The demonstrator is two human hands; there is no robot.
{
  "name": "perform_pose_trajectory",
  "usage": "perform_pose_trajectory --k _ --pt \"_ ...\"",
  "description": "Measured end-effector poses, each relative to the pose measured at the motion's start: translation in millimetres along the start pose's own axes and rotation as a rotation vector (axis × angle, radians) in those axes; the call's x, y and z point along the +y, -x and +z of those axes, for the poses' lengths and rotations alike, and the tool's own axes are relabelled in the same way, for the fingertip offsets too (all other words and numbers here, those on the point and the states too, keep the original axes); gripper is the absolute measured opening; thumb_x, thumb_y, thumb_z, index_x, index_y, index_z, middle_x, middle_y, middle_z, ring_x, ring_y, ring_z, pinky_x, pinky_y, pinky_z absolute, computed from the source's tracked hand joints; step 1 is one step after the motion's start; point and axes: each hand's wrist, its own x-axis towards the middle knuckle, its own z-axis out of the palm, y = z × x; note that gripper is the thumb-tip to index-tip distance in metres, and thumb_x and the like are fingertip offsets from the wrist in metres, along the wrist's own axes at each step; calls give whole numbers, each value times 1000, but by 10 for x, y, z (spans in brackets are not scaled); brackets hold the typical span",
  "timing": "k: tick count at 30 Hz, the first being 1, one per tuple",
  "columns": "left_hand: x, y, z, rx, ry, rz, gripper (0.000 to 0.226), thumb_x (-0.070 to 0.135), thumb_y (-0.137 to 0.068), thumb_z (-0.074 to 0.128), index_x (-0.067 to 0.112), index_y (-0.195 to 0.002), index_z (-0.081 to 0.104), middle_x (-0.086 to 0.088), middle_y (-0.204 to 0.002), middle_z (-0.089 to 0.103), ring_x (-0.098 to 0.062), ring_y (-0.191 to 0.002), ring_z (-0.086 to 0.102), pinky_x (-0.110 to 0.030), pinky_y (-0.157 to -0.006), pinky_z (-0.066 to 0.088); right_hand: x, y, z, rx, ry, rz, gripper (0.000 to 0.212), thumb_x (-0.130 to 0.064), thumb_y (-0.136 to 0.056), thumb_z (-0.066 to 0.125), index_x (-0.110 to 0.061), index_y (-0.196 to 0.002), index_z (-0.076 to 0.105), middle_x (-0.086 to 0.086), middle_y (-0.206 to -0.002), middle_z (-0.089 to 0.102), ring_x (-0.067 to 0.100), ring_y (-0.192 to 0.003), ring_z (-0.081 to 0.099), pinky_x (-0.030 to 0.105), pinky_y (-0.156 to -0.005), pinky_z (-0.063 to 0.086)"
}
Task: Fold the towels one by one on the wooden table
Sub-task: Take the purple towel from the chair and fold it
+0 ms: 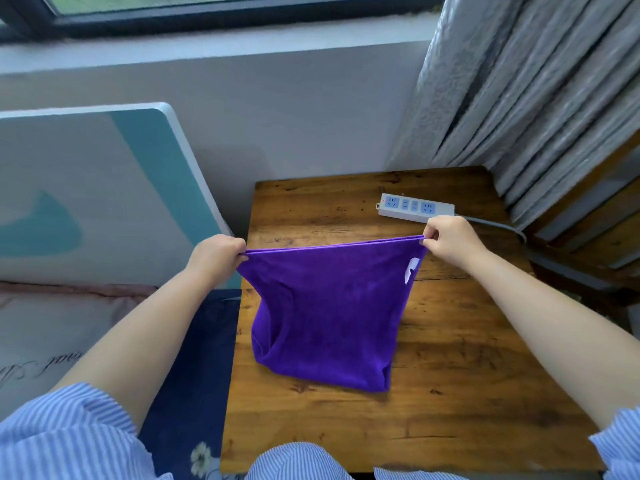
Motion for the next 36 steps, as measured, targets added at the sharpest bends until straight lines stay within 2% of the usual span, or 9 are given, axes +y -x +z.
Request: perform_pose_trajectory --k 6,11,16,20,22,26,29,31,36 --pt "117 233 -299 -58 -93 -30 30 29 -93 51 2 -105 61 -13 -110 63 -28 -105 57 -32 -85 43 -101 212 -227 125 7 -23 9 1 -80 61 10 -78 65 25 -90 66 35 -88 59 30 -72 42" --pt "109 447 -601 70 -92 -68 32 28 -96 46 0 -108 56 -14 -113 63 -31 -108 55 -35 -85 44 -289 425 -454 255 37 62 11 4 -77 55 11 -81 63 28 -95 65 38 -93 59 36 -77 44" --pt "94 739 -953 418 92 -108 26 12 -92 53 -5 -110 54 -26 -104 62 -40 -100 58 -45 -79 48 -698 766 -816 510 -13 113 18 11 -77 45 11 -90 57 30 -103 58 41 -98 55 40 -77 39" --pt "82 962 -1270 841 49 105 8 -2 -72 69 -7 -70 63 -25 -65 59 -40 -61 63 -42 -41 50 -945 1124 -1224 816 -71 123 34 7 -81 40 9 -112 55 28 -121 49 42 -107 50 41 -86 36" --pt "141 1024 -1366 908 121 103 13 4 -77 64 -6 -69 61 -25 -65 59 -39 -59 63 -40 -41 50 -937 1242 -1302 888 -91 92 36 -2 -80 39 10 -106 61 31 -115 51 44 -101 53 41 -83 41" --pt "275 1097 -1238 504 -48 26 27 15 -97 38 -3 -104 57 -20 -106 59 -37 -93 64 -41 -73 52 -788 1365 -1256 395 150 167 26 -1 -82 52 1 -103 66 24 -113 53 39 -104 55 37 -86 46" --pt "350 1219 -1255 670 192 74 23 9 -91 51 -11 -84 60 -29 -84 61 -43 -66 65 -45 -57 53 -742 1409 -1321 627 9 200 30 7 -81 47 4 -104 66 26 -114 52 40 -104 54 37 -83 44" --pt "384 1210 -1344 789 330 46 27 13 -92 50 -11 -86 61 -30 -88 61 -45 -72 63 -46 -63 51 -742 1402 -1407 695 -10 208 31 9 -80 47 6 -105 65 27 -115 51 40 -105 53 37 -82 43" --pt "435 1173 -1359 454 130 -42 37 29 -98 39 -2 -108 56 -18 -115 59 -34 -105 58 -37 -85 43 -609 1340 -1458 463 116 215 33 3 -81 47 -1 -107 67 22 -117 54 38 -108 54 34 -83 45"
